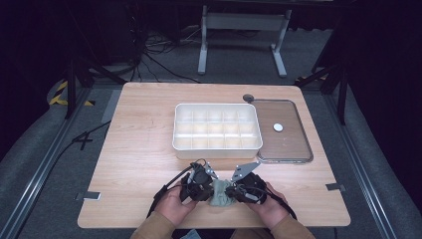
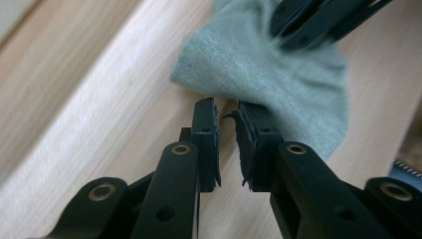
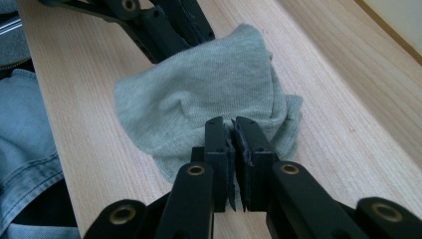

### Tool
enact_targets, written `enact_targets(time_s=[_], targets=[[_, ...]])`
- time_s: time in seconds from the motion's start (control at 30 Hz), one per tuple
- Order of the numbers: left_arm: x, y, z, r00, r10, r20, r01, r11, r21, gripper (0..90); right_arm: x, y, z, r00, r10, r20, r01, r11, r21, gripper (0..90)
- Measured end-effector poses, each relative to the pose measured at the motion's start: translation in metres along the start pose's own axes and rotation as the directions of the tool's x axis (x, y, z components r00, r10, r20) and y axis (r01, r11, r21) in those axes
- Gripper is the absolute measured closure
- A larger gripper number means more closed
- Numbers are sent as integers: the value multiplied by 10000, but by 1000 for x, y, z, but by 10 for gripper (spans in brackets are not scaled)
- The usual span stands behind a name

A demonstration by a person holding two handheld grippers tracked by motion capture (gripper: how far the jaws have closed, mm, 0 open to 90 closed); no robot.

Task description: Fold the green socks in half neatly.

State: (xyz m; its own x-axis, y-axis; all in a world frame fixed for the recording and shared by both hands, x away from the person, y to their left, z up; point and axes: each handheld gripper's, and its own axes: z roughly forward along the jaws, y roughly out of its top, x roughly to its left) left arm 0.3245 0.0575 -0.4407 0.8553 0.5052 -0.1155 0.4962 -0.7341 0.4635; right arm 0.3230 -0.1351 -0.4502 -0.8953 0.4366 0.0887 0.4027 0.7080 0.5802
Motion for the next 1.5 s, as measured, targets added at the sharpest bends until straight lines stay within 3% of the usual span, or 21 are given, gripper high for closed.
enact_targets(time_s=[0.07, 0.23, 0.3, 0.47, 0.53, 0.77, 0.9, 1.07, 1.2, 1.33, 1.5], targets=[[-4, 2, -4, 9998, 163, 141, -158, 9993, -353, 779, 0, 0, 0, 10000, -14, 14, 14, 10000, -23, 845], [-8, 4, -5, 9984, 532, 195, -521, 9973, -522, 765, 2, 1, 1, 10000, -5, -1, 5, 10000, -53, 845], [-10, 5, -5, 9961, 869, 119, -862, 9947, -553, 760, 2, 1, 2, 10000, 30, -23, -30, 10000, -82, 847], [-9, 5, -6, 9977, 665, 124, -652, 9942, -855, 767, 0, 1, 7, 9991, 244, -344, -257, 9989, -386, 854], [-10, 5, -6, 9973, 721, 164, -703, 9935, -891, 764, -1, 1, 7, 9990, 98, -444, -119, 9988, -476, 854], [-10, 5, -6, 9959, 884, 165, -868, 9931, -792, 753, -2, -1, 8, 9988, 20, -493, -49, 9982, -594, 844], [-9, 3, -5, 9971, 725, 227, -702, 9936, -884, 740, 1, -2, 6, 9993, -167, -333, 147, 9982, -580, 844], [-3, -1, -8, 9953, 800, 554, -758, 9945, -727, 696, 0, -3, 6, 9991, -60, -421, 33, 9979, -644, 846], [3, -10, -9, 9948, 708, 729, -702, 9975, -102, 704, 1, -3, 6, 9993, -168, -320, 147, 9978, -644, 844], [2, -15, -4, 9941, 713, 820, -733, 9971, 212, 728, 1, -3, 6, 9994, -226, -267, 209, 9977, -641, 844], [-4, -12, 4, 9904, 1081, 858, -1126, 9924, 488, 690, 2, -3, 6, 9997, -78, -233, 65, 9983, -577, 845]])
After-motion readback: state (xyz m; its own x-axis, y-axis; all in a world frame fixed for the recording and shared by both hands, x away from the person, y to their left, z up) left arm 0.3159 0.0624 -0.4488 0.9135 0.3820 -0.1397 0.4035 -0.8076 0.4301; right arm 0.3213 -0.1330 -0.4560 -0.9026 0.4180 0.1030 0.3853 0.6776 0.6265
